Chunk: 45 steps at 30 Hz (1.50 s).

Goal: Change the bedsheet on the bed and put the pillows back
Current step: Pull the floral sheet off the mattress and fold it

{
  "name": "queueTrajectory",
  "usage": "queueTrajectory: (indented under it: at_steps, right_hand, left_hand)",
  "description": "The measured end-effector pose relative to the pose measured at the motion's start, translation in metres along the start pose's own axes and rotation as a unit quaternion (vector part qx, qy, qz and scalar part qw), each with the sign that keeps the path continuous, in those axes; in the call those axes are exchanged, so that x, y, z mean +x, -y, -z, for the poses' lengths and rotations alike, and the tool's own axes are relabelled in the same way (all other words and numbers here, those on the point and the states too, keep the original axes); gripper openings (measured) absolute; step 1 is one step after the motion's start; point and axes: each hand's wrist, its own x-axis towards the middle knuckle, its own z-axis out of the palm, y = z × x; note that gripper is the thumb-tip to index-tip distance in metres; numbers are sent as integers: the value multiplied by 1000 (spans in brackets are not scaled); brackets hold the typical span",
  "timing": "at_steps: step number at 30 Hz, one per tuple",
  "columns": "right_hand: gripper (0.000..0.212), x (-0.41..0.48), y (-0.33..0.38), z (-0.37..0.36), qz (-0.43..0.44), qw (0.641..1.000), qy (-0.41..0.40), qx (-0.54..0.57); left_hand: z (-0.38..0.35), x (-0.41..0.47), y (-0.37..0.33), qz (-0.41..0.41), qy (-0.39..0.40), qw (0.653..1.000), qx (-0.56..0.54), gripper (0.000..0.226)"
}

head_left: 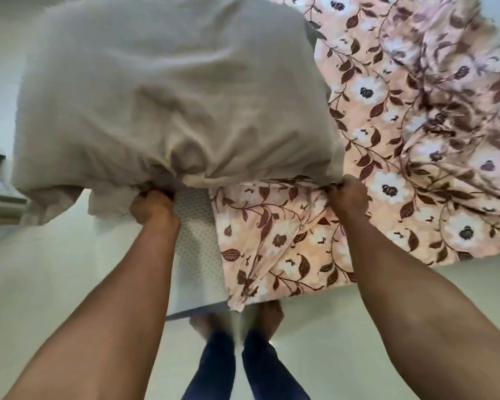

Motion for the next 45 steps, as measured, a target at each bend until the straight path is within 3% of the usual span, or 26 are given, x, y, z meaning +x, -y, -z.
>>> queueTrajectory:
  at_steps: [3, 5, 7, 10, 13, 15, 17, 20, 21, 22, 30, 33, 37, 39, 41, 43, 45]
  right_hand:
    - [22, -9, -4, 13, 39, 993, 110, 15]
    - [26, -19, -14, 33, 37, 989, 146, -3]
    - [29, -34, -29, 57, 14, 989, 145, -4]
    - [25, -50, -37, 83, -8, 989, 146, -10]
    - [37, -46, -27, 85, 45, 988, 148, -5]
    - [48, -36, -23, 62, 76, 985, 157, 4]
    - [55, -20, -22, 31, 107, 980, 171, -3]
    - [34, 3, -17, 4, 172, 974, 141, -37]
    - [25, 14, -19, 1, 185, 972, 138, -43]
    - [22, 27, -22, 0, 189, 971, 144, -41]
    - [24, 158, 12, 74, 224, 967, 117, -30]
    - [13, 213, -9, 99, 155, 982, 93, -56]
    - [28, 307, -51, 146, 16, 997, -8, -69]
    - [35, 322, -46, 144, 7, 992, -19, -125]
    - [39, 308, -22, 130, 73, 984, -18, -163]
    - [52, 282, 7, 113, 189, 975, -15, -112]
    - [74, 256, 34, 86, 326, 941, 45, -80]
  left_hand:
    - [-10, -48, 31, 14, 53, 992, 112, 20]
    - [-14, -110, 40, 22, 170, 954, 245, 17]
    - [-25, -180, 34, -19, 315, 885, 342, 15]
    - [-69, -251, 9, -257, 444, 723, 463, 16]
    - [-138, -290, -26, -451, 436, 601, 494, 19]
    - [-190, -294, -38, -532, 405, 541, 510, 21]
    - [-246, -277, -41, -601, 365, 449, 551, 23]
    - [-303, -221, -31, -614, 282, 257, 691, 34]
    - [-312, -205, -28, -589, 252, 201, 741, 41]
    - [-316, -192, -26, -560, 225, 165, 780, 48]
    - [-312, -191, -62, -471, 108, 161, 860, 51]
    - [-312, -199, -68, -448, 115, 179, 868, 49]
    - [-302, -200, -54, -415, 140, 173, 882, 50]
    - [-304, -205, -51, -396, 140, 172, 891, 46]
    - [-313, -215, -52, -383, 144, 172, 896, 43]
    - [-328, -225, -53, -403, 159, 171, 885, 38]
    - [-348, -230, -54, -465, 187, 204, 841, 29]
